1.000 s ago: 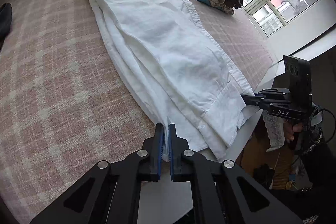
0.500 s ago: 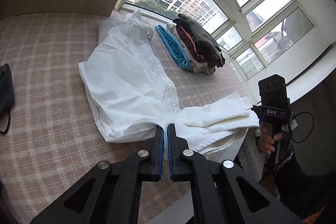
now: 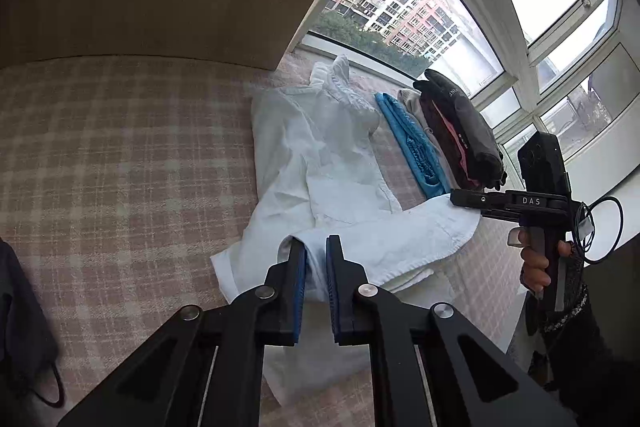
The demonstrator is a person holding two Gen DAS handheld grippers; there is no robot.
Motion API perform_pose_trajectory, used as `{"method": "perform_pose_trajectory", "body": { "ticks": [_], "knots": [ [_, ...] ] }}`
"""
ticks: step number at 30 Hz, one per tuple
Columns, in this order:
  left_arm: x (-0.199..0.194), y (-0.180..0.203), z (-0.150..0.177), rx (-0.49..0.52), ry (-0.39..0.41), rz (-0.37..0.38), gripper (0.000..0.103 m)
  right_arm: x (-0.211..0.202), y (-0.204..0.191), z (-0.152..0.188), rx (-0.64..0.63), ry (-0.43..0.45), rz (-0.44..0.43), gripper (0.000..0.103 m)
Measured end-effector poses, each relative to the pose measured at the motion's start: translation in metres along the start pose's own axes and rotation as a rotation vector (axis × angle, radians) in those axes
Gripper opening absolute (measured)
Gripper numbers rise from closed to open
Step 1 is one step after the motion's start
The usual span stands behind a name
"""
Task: Fold clothes
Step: 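Grasp the shirt hem with the left gripper and fold it toward the collar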
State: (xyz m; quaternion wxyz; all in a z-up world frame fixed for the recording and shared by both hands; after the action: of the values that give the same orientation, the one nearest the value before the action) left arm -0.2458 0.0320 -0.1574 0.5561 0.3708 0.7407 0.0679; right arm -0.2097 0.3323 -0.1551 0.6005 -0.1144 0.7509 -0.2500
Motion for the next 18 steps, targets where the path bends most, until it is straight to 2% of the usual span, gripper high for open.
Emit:
{"method": "perform_pose_trajectory", "body": {
  "ticks": [1,3,4,6,9,13,15,18],
  "knots": [
    [0.002,0.004,-0.001,0.023,-0.018,-0.005,0.028,0.000,0.004,-0.003,0.015,-0.011,0.005,0.046],
    [0.004,0.005,-0.005,0.026,-0.031,-0.053,0.033,-0.001,0.013,-0.008,0.053,-0.021,-0.011,0.046],
    [0.004,0.004,-0.009,0.018,-0.030,-0.064,0.033,-0.005,0.014,-0.009,0.063,0.007,-0.025,0.046],
    [-0.003,0.000,-0.013,-0.006,-0.004,-0.081,0.033,-0.011,0.006,-0.004,-0.004,0.051,0.004,0.045],
    [-0.015,0.002,-0.009,0.021,0.026,-0.081,0.031,-0.005,-0.019,0.014,-0.157,0.025,0.096,0.022],
    [-0.011,0.019,0.012,0.127,-0.017,-0.086,0.031,0.027,-0.052,0.035,-0.304,-0.012,0.122,0.022],
    [0.004,0.024,0.016,0.144,-0.050,-0.065,0.031,0.051,-0.062,0.040,-0.350,-0.042,0.158,0.022],
    [0.031,0.020,0.013,0.138,-0.088,-0.097,0.031,0.082,-0.068,0.045,-0.398,-0.086,0.225,0.022]
  ]
}}
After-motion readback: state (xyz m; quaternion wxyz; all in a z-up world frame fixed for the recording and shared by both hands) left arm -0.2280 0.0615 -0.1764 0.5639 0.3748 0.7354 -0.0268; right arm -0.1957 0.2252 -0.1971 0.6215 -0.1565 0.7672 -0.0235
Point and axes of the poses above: each gripper's, at about its wrist camera, not at the fingertips, and x roughly the way its jaws point, y to its right, z to its underside, the point moved 3 cm from there along x, roughly the way its jaws point, and after that the axes turned 8 degrees about -y, right-handed, at the moved point
